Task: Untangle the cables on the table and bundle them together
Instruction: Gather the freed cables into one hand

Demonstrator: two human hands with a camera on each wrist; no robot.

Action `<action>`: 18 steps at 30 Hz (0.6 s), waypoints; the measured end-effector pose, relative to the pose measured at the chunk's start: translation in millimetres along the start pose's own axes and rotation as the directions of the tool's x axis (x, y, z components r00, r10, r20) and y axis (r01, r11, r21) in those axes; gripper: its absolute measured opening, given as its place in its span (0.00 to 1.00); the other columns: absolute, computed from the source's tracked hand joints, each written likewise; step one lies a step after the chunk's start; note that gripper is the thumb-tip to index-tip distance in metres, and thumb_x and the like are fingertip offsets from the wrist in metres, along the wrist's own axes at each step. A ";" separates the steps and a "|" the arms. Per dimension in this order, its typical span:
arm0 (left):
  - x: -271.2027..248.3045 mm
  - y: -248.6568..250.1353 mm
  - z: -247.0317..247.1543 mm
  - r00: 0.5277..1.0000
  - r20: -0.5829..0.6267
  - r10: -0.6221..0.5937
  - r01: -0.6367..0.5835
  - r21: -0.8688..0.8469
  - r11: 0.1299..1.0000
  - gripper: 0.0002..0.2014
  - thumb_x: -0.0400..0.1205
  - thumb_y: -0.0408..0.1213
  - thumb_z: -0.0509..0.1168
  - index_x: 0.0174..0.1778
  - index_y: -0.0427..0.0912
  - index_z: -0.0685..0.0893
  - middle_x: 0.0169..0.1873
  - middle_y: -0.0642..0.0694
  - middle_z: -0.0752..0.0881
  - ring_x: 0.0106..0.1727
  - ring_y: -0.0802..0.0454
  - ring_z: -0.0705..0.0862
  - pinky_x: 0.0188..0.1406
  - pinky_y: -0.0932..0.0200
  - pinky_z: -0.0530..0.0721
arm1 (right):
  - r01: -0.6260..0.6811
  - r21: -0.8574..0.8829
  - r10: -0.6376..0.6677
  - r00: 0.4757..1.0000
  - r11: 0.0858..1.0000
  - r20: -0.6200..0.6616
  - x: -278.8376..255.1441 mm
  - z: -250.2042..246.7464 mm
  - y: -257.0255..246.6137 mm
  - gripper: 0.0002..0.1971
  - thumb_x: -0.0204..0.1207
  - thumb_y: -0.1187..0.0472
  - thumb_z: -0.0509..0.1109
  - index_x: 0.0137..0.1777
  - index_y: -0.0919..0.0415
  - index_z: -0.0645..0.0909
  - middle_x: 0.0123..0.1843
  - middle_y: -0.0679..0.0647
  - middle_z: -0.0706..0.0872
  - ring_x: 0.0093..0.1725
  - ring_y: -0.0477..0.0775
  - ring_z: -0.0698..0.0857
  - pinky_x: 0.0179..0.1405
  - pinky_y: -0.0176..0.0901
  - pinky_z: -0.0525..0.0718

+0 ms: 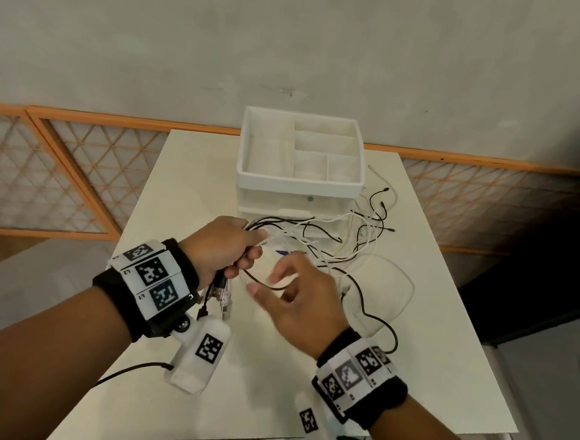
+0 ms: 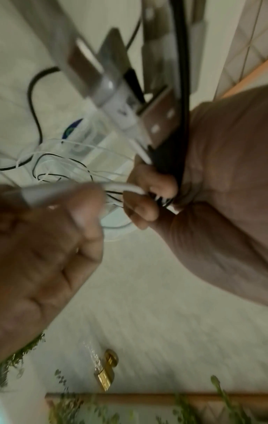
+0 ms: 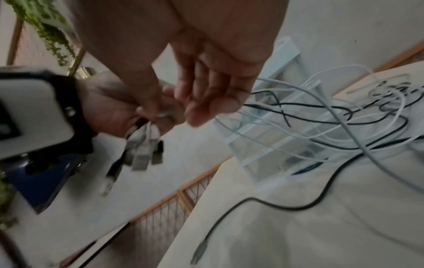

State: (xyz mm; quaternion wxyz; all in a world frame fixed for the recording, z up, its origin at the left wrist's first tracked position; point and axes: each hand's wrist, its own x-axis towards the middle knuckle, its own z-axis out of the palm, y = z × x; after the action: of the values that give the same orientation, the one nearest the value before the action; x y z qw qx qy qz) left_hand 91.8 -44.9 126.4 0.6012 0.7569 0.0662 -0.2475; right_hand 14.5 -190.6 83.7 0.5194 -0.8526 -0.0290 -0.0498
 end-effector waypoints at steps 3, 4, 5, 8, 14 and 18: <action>-8.1 10.3 -4.1 0.996 0.068 0.064 -0.066 0.038 0.997 0.11 0.88 0.45 0.62 0.47 0.39 0.79 0.20 0.54 0.71 0.19 0.58 0.67 0.14 0.66 0.61 | -0.056 -0.160 0.028 0.984 0.986 -0.174 18.9 -18.9 0.4 0.30 0.63 0.36 0.80 0.60 0.46 0.73 0.58 0.41 0.77 0.47 0.43 0.80 0.43 0.37 0.80; -12.0 14.3 -5.3 0.991 0.102 0.089 -0.096 0.059 0.994 0.14 0.87 0.48 0.63 0.45 0.40 0.79 0.20 0.54 0.70 0.20 0.58 0.66 0.15 0.66 0.61 | -0.104 -0.227 0.066 0.983 0.968 -0.169 24.7 -23.6 3.7 0.32 0.63 0.35 0.79 0.63 0.46 0.72 0.60 0.41 0.75 0.52 0.42 0.79 0.48 0.40 0.80; -15.6 18.7 -6.1 0.983 0.136 0.120 -0.132 0.079 0.988 0.15 0.85 0.50 0.65 0.43 0.41 0.78 0.20 0.55 0.69 0.21 0.58 0.65 0.16 0.65 0.61 | -0.152 -0.273 0.112 0.981 0.950 -0.157 29.4 -26.6 10.8 0.29 0.65 0.36 0.78 0.61 0.47 0.73 0.59 0.42 0.75 0.53 0.42 0.77 0.50 0.41 0.79; -23.2 31.8 -10.8 0.963 0.140 0.231 -0.243 0.077 0.967 0.13 0.84 0.47 0.68 0.43 0.42 0.76 0.18 0.56 0.67 0.21 0.57 0.62 0.17 0.64 0.59 | -0.256 -0.419 0.244 0.966 0.871 -0.083 35.7 -26.3 52.4 0.11 0.76 0.47 0.72 0.37 0.48 0.74 0.42 0.47 0.82 0.44 0.51 0.81 0.45 0.41 0.76; -13.0 35.5 -38.5 0.919 -0.178 0.351 -0.354 0.017 0.935 0.12 0.87 0.45 0.63 0.42 0.42 0.79 0.19 0.56 0.68 0.21 0.58 0.64 0.18 0.64 0.61 | -0.259 -0.868 0.653 0.751 0.424 0.095 7.5 -48.4 145.8 0.21 0.81 0.45 0.63 0.66 0.57 0.83 0.68 0.57 0.85 0.68 0.63 0.82 0.66 0.49 0.82; -4.1 15.4 -46.5 0.921 -0.264 0.287 -0.276 0.079 0.958 0.12 0.88 0.45 0.62 0.43 0.41 0.80 0.24 0.50 0.69 0.24 0.54 0.66 0.20 0.62 0.65 | -0.395 -0.767 0.507 0.855 0.506 -0.107 42.9 -108.5 106.8 0.20 0.85 0.44 0.60 0.61 0.56 0.86 0.64 0.61 0.87 0.64 0.67 0.84 0.63 0.51 0.81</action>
State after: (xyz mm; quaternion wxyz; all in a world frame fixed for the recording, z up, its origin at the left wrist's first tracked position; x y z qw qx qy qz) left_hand 108.0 -4.3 148.9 0.6002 0.7973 0.0342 -0.0533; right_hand 62.0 -336.1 43.7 0.0994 -0.9684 0.1840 0.1361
